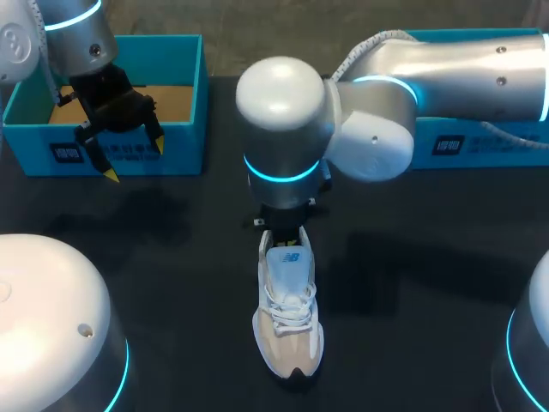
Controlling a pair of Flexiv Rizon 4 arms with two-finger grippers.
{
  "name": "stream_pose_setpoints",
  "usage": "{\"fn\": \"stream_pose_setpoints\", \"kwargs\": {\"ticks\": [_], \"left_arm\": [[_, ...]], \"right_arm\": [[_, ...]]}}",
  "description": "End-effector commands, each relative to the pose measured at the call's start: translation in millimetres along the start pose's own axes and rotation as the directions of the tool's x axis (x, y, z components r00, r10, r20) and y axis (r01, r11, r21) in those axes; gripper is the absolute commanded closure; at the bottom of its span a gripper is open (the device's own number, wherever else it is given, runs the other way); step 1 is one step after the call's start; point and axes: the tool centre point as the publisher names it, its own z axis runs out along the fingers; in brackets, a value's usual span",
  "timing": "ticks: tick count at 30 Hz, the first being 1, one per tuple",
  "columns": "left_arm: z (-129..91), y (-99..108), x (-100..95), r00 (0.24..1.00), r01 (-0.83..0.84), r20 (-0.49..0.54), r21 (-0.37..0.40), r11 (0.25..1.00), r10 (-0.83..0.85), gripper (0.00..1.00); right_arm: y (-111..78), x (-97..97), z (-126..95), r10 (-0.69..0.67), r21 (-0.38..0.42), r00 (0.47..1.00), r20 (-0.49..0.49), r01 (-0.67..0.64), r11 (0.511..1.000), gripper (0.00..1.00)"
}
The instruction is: Take the shoe out of the shoebox, open the shoe tongue, remove and reinsert the insole, then place the shoe into the shoebox
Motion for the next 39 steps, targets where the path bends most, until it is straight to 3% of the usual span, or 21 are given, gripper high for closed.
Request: {"fn": "stream_pose_setpoints", "kwargs": {"ticks": [1,16,19,22,26,29,32,35,39], "left_arm": [[-0.3,0.0,0.5,1.0,0.0,-0.001,-0.003,1.0,0.0,0.0],[-0.3,0.0,0.5,1.0,0.0,-0.001,-0.003,1.0,0.0,0.0],[-0.3,0.0,0.5,1.0,0.0,-0.001,-0.003,1.0,0.0,0.0],[-0.3,0.0,0.5,1.0,0.0,-0.001,-0.003,1.0,0.0,0.0],[-0.3,0.0,0.5,1.0,0.0,-0.001,-0.003,1.0,0.0,0.0],[-0.3,0.0,0.5,1.0,0.0,-0.001,-0.003,1.0,0.0,0.0],[-0.3,0.0,0.5,1.0,0.0,-0.001,-0.003,1.0,0.0,0.0],[-0.3,0.0,0.5,1.0,0.0,-0.001,-0.003,1.0,0.0,0.0],[-0.3,0.0,0.5,1.0,0.0,-0.001,-0.003,1.0,0.0,0.0]], "right_arm": [[-0.1,-4.5,2.1,0.003,0.039,1.0,-0.011,-0.003,0.999,1.0],[-25.5,-5.3,-3.2,0.018,0.166,1.0,-0.012,-0.016,0.986,0.95],[-27.8,-2.5,-4.9,0.01,0.178,1.0,-0.011,-0.007,0.984,0.82],[-31.4,-1.5,-3.9,0.01,0.191,1.0,-0.016,-0.007,0.982,0.62],[-35.2,-0.4,-1.9,0.014,0.205,1.0,-0.017,-0.01,0.979,0.51],[-37.4,1.2,-1.1,0.014,0.215,1.0,-0.02,-0.009,0.977,0.25],[-39.6,3.7,-1.8,0.015,0.223,1.0,-0.018,-0.01,0.975,0.08],[-41.3,5.8,-2.0,0.014,0.228,1.0,-0.019,-0.01,0.974,0.0],[-43.1,8.6,-0.5,0.016,0.242,1.0,-0.023,-0.01,0.97,0.0]]}}
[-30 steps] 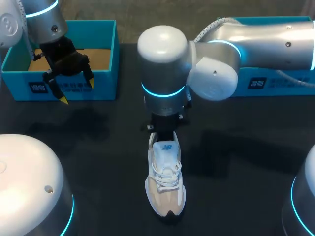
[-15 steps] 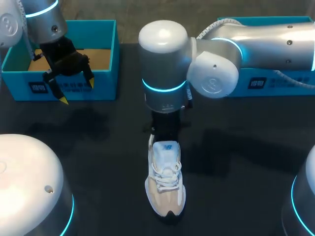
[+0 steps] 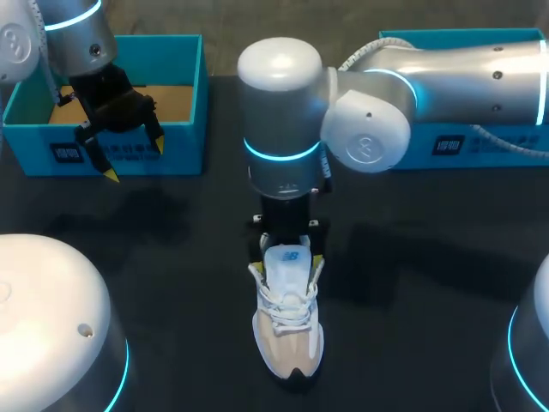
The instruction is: Take the shoe out of the shoebox, open the shoe tongue, remove and reinsert the insole, then place the shoe into the shoebox
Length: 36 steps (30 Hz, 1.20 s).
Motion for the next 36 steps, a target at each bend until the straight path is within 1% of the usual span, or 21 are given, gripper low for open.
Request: {"fn": "stream_pose_setpoints", "kwargs": {"ticks": [1,5,11,17,22,27,36], "left_arm": [[-0.3,0.0,0.4,1.0,0.0,-0.001,-0.003,1.0,0.0,0.0],[-0.3,0.0,0.4,1.0,0.0,-0.001,-0.003,1.0,0.0,0.0],[-0.3,0.0,0.4,1.0,0.0,-0.001,-0.003,1.0,0.0,0.0],[-0.3,0.0,0.4,1.0,0.0,-0.001,-0.003,1.0,0.0,0.0],[-0.3,0.0,0.4,1.0,0.0,-0.001,-0.003,1.0,0.0,0.0],[-0.3,0.0,0.4,1.0,0.0,-0.001,-0.003,1.0,0.0,0.0],[-0.3,0.0,0.4,1.0,0.0,-0.001,-0.003,1.0,0.0,0.0]], "right_arm": [[0.3,4.9,4.3,-0.002,0.008,1.0,-0.001,0.002,1.0,0.0],[-3.5,9.0,0.8,-0.003,0.007,1.0,0.004,0.003,1.0,0.0],[-11.2,10.0,-0.5,0.006,0.003,1.0,-0.008,-0.006,1.0,0.0],[-14.7,12.6,-9.6,0.005,-0.021,1.0,-0.028,-0.006,1.0,0.0],[-16.4,11.1,-11.2,0.004,-0.016,0.999,-0.038,-0.004,1.0,0.0],[-17.6,8.9,-16.1,-0.008,-0.044,0.998,-0.058,0.006,0.999,0.0],[-15.5,5.6,-24.8,0.008,-0.06,0.999,-0.034,-0.01,0.998,0.0]]}}
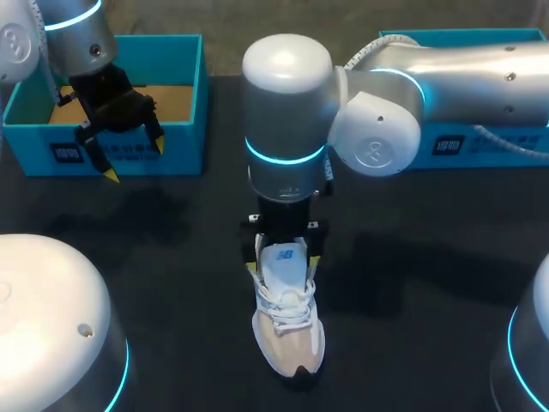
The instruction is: Take the shoe out of the shoebox, open the shoe tongue, remove and reinsert the insole, then place the shoe into the shoebox
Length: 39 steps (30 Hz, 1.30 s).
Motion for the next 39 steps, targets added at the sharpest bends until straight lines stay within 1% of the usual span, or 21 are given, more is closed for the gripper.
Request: {"fn": "stream_pose_setpoints", "kwargs": {"ticks": [1,5,11,17,19,24,25,27,28,29,32,33,39], "left_arm": [[-0.3,0.0,0.5,1.0,0.0,-0.001,-0.003,1.0,0.0,0.0],[-0.3,0.0,0.5,1.0,0.0,-0.001,-0.003,1.0,0.0,0.0],[-0.3,0.0,0.5,1.0,0.0,-0.001,-0.003,1.0,0.0,0.0],[-0.3,0.0,0.5,1.0,0.0,-0.001,-0.003,1.0,0.0,0.0],[-0.3,0.0,0.5,1.0,0.0,-0.001,-0.003,1.0,0.0,0.0],[-0.3,0.0,0.5,1.0,0.0,-0.001,-0.003,1.0,0.0,0.0],[-0.3,0.0,0.5,1.0,0.0,-0.001,-0.003,1.0,0.0,0.0],[-0.3,0.0,0.5,1.0,0.0,-0.001,-0.003,1.0,0.0,0.0],[-0.3,0.0,0.5,1.0,0.0,-0.001,-0.003,1.0,0.0,0.0],[-0.3,0.0,0.5,1.0,0.0,-0.001,-0.003,1.0,0.0,0.0],[-0.3,0.0,0.5,1.0,0.0,-0.001,-0.003,1.0,0.0,0.0],[-0.3,0.0,0.5,1.0,0.0,-0.001,-0.003,1.0,0.0,0.0],[-0.3,0.0,0.5,1.0,0.0,-0.001,-0.003,1.0,0.0,0.0]], "right_arm": [[-2.7,-3.2,-5.4,0.007,-0.008,1.0,0.005,-0.007,1.0,0.0],[-5.6,-4.6,-10.1,0.014,-0.01,1.0,0.009,-0.014,1.0,0.0],[-14.9,-4.3,-24.2,0.02,-0.021,1.0,0.013,-0.02,1.0,0.0],[-28.0,-5.9,-35.1,0.023,-0.022,1.0,-0.007,-0.023,0.999,0.0],[-33.2,-7.9,-37.3,0.017,-0.019,0.999,-0.035,-0.017,1.0,0.0],[-43.8,-10.2,-39.1,0.006,-0.009,0.999,-0.042,-0.007,1.0,0.0],[-45.5,-10.2,-39.0,-0.001,-0.011,0.999,-0.047,0.0,1.0,0.23],[-47.1,-10.4,-38.8,-0.003,-0.011,0.999,-0.049,0.003,1.0,0.56],[-48.3,-10.4,-38.6,-0.005,-0.007,0.999,-0.045,0.004,1.0,0.6],[-48.9,-10.3,-38.6,-0.009,-0.006,0.999,-0.043,0.008,1.0,0.62],[-52.1,-7.1,-39.2,-0.04,-0.004,0.999,-0.036,0.04,0.999,0.62],[-53.3,-6.4,-39.8,-0.037,0.001,0.999,-0.03,0.037,0.999,0.64],[-62.0,-6.5,-42.4,-0.037,0.013,0.999,-0.016,0.037,0.999,0.64]]}}
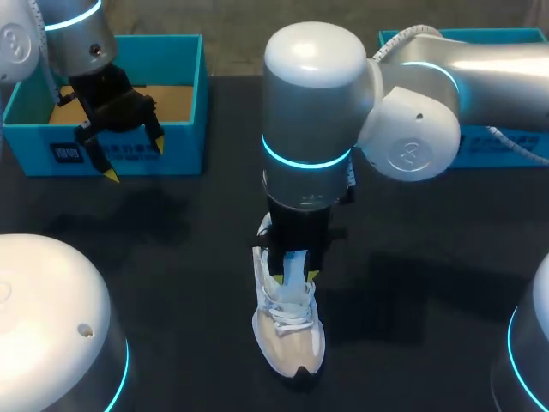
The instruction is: Take the shoe out of the shoebox, open the shoe tongue, remove and reinsert the insole, then place the shoe into the shoebox
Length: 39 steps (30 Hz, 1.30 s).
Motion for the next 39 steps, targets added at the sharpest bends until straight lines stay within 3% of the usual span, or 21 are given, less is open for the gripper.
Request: {"fn": "stream_pose_setpoints", "kwargs": {"ticks": [1,8,12,26,34,39], "left_arm": [[-0.3,0.0,0.5,1.0,0.0,-0.001,-0.003,1.0,0.0,0.0],[-0.3,0.0,0.5,1.0,0.0,-0.001,-0.003,1.0,0.0,0.0],[-0.3,0.0,0.5,1.0,0.0,-0.001,-0.003,1.0,0.0,0.0],[-0.3,0.0,0.5,1.0,0.0,-0.001,-0.003,1.0,0.0,0.0],[-0.3,0.0,0.5,1.0,0.0,-0.001,-0.003,1.0,0.0,0.0],[-0.3,0.0,0.5,1.0,0.0,-0.001,-0.003,1.0,0.0,0.0]], "right_arm": [[-4.6,2.9,-1.4,0.0,-0.001,1.0,0.009,0.0,1.0,0.63],[-2.5,7.0,7.6,-0.022,-0.016,1.0,-0.008,0.022,1.0,0.64],[8.2,8.3,14.5,-0.051,-0.027,0.999,-0.015,0.05,0.998,0.73],[46.7,-1.8,31.5,-0.068,-0.018,0.997,-0.019,0.068,0.998,0.71],[67.2,-9.0,59.5,-0.038,0.036,0.998,-0.041,0.039,0.999,0.66],[65.7,-7.1,45.4,-0.044,0.003,0.999,-0.016,0.044,0.999,0.66]]}}
